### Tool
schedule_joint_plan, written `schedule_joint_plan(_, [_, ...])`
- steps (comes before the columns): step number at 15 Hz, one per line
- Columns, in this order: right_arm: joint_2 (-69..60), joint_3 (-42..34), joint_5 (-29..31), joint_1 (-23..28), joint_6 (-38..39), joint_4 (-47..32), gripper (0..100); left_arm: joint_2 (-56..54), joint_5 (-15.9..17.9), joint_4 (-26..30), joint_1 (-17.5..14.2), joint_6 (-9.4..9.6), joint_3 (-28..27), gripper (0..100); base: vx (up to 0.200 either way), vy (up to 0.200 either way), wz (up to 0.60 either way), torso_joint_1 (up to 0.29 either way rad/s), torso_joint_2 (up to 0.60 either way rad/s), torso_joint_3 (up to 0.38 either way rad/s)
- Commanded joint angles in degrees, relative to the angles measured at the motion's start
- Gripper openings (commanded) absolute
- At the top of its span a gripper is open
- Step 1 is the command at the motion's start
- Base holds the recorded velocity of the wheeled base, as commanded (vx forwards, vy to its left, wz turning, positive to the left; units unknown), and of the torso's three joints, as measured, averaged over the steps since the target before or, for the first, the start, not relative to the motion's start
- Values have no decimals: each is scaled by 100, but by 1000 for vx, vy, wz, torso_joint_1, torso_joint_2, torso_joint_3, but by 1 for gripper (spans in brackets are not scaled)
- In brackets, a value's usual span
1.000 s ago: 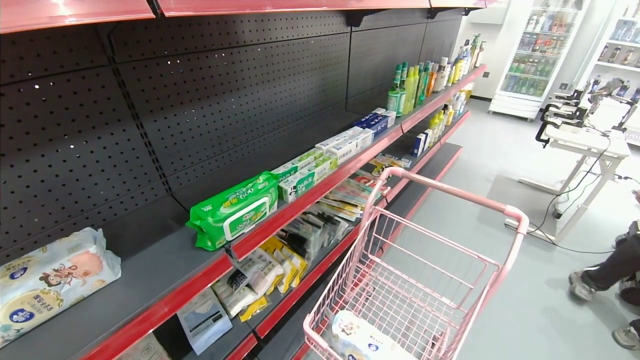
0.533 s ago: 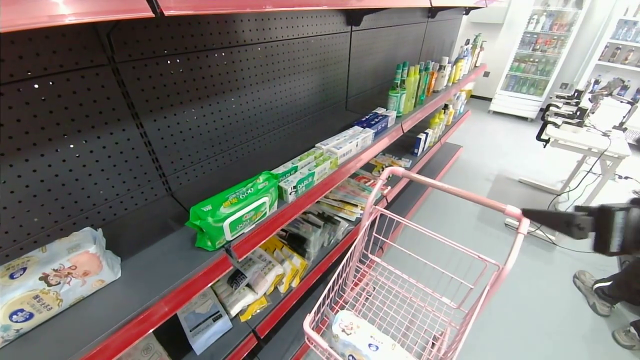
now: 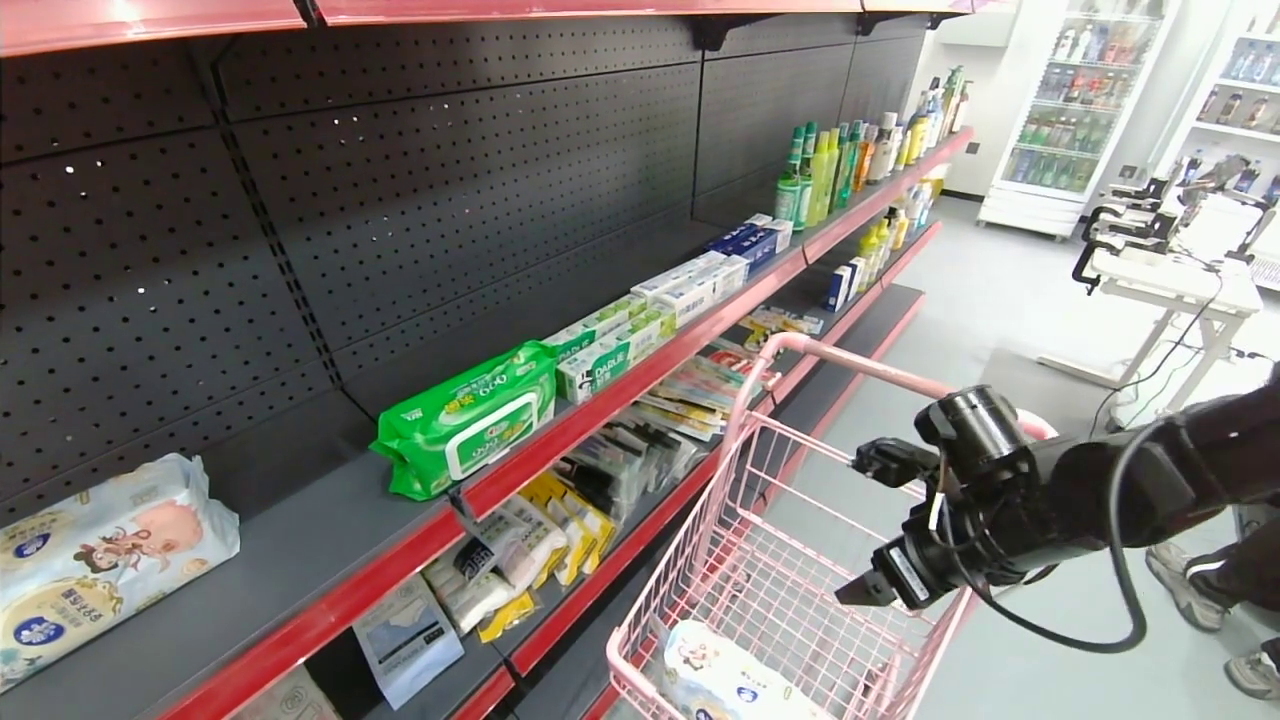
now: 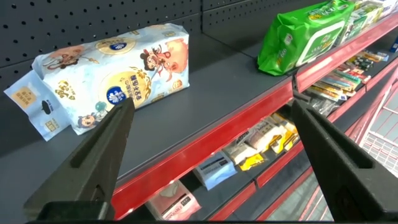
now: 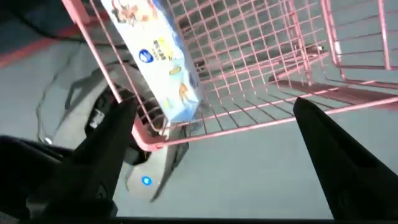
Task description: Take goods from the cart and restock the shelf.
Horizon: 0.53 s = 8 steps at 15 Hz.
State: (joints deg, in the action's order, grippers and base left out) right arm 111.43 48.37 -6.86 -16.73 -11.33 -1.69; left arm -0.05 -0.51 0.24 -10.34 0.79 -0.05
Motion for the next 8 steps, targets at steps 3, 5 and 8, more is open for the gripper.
schedule_joint_plan(3, [933, -30, -8, -50, -669, 29, 100, 5, -2, 2, -3, 9, -4, 100, 0, 0, 0, -103, 212, 119])
schedule_joint_plan(5, [994, 6, -8, -112, -669, 38, 100, 5, -2, 2, -3, 0, -4, 100, 0, 0, 0, -112, 254, 134])
schedule_joint_plan(8, [1293, -47, 1, -349, -704, 521, 100, 5, -2, 2, -3, 0, 5, 100, 0, 0, 0, -136, 297, 157])
